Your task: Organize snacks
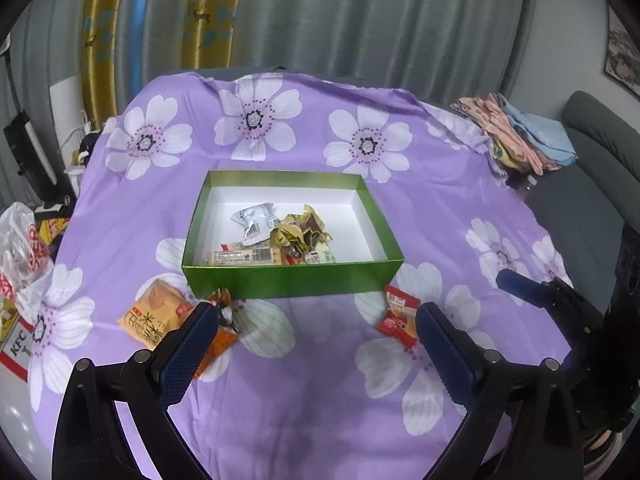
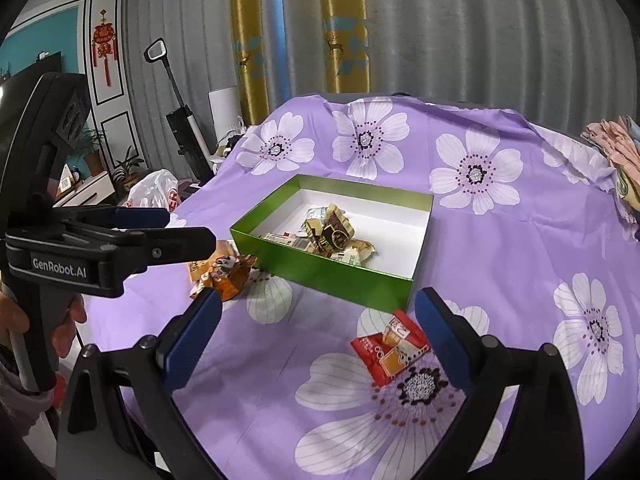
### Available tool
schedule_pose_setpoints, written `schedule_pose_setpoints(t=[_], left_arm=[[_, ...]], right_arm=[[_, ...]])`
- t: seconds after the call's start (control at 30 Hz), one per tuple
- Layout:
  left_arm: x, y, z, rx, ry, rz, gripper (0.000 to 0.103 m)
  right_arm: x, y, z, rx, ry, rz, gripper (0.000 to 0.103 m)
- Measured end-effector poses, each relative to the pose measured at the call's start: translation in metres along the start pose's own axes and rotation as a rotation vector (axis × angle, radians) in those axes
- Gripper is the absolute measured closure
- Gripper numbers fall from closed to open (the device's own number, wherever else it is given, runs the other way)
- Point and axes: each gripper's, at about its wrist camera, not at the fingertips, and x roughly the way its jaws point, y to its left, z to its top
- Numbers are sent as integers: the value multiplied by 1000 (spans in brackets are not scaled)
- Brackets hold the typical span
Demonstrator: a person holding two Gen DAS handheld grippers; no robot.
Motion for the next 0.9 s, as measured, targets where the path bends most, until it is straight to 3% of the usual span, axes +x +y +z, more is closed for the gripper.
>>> schedule_pose_setpoints(t=[0.27, 0.9], left_arm=[[-5, -8, -8, -17, -4, 2, 4], [21, -34, -24, 20, 87, -36, 4]], right_arm=[[-9, 0, -10, 6, -4, 12, 4], [1, -22, -38, 94, 48, 5, 4]])
